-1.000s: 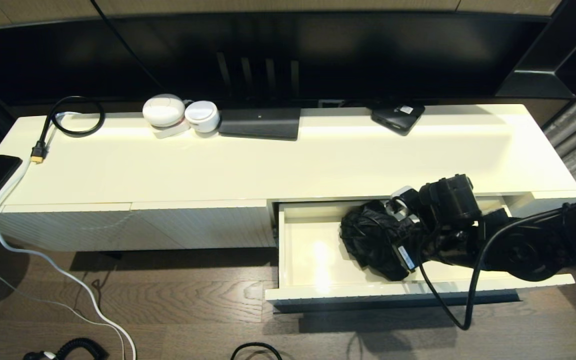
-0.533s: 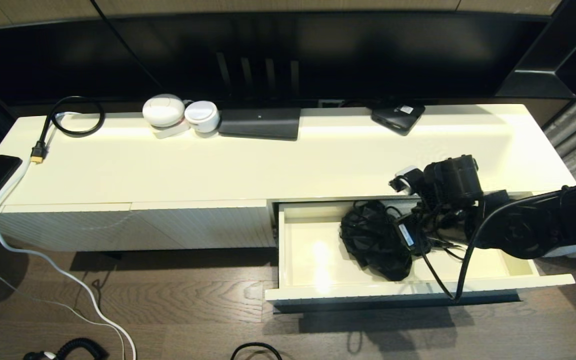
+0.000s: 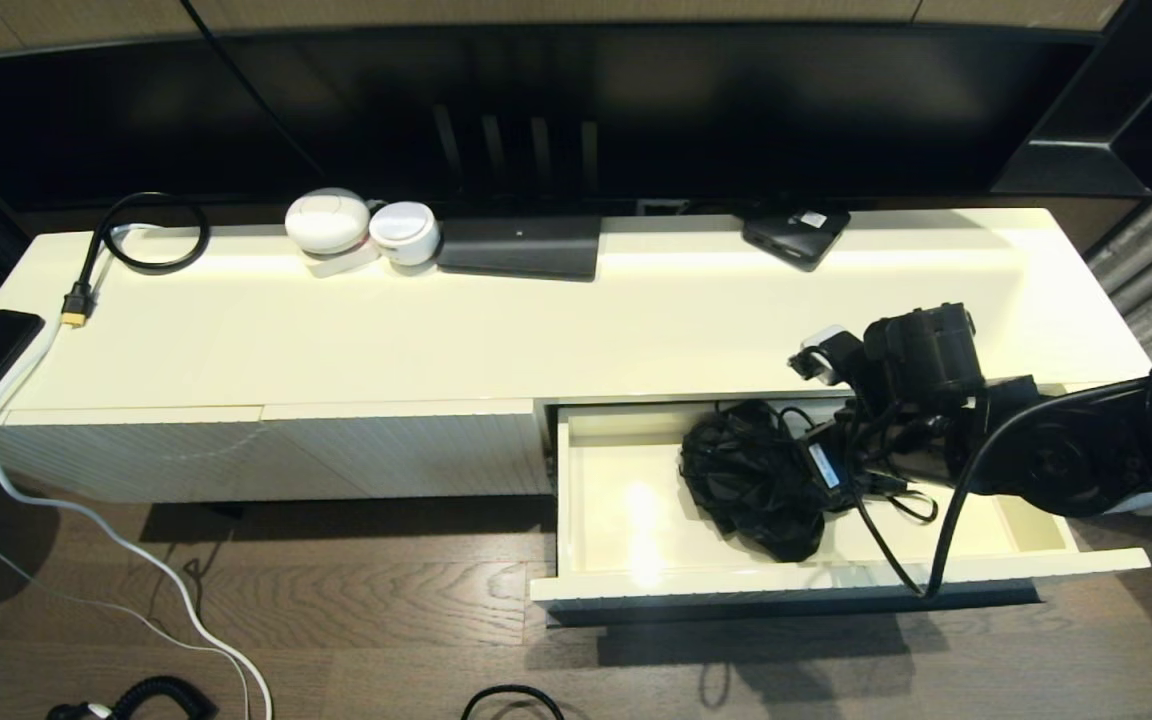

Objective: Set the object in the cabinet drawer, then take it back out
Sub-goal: Put the data cable in the drawer

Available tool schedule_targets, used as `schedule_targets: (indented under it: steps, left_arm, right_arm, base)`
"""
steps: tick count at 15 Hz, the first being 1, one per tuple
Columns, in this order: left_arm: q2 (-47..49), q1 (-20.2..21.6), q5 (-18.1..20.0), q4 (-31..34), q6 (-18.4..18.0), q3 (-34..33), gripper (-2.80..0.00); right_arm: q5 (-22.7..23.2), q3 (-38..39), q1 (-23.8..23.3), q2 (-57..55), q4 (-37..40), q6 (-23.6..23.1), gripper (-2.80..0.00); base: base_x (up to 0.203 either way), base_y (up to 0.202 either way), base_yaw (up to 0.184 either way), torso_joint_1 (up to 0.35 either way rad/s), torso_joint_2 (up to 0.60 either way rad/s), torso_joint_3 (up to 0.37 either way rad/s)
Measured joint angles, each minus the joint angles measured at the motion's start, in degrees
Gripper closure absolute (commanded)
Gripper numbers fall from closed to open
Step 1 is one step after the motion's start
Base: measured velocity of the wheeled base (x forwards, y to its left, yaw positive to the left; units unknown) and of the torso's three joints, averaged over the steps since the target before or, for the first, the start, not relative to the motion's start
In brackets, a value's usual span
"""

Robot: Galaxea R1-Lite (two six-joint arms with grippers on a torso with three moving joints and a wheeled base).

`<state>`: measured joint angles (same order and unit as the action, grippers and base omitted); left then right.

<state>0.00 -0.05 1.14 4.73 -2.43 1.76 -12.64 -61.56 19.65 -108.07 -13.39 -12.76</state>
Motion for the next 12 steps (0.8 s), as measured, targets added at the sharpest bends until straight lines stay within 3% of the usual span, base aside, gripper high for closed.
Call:
schedule_targets:
  steps: [1, 12]
  left_arm:
    - [0.00, 0.00, -0.02, 0.00, -0.01, 0.00, 0.00]
    - [0.00, 0.05, -0.01, 0.00, -0.02, 0.00, 0.00]
  right_arm:
    - [-0.06, 0.12, 0.00, 0.00, -0.06, 0.01, -2.80]
    - [-0.22, 1.23, 0.51, 3.35, -0.19, -0.55, -2.80]
  base:
    - [0.000, 0.000, 0.000, 0.000, 0.00, 0.000]
    - [0.000, 0.000, 0.000, 0.000, 0.00, 0.000]
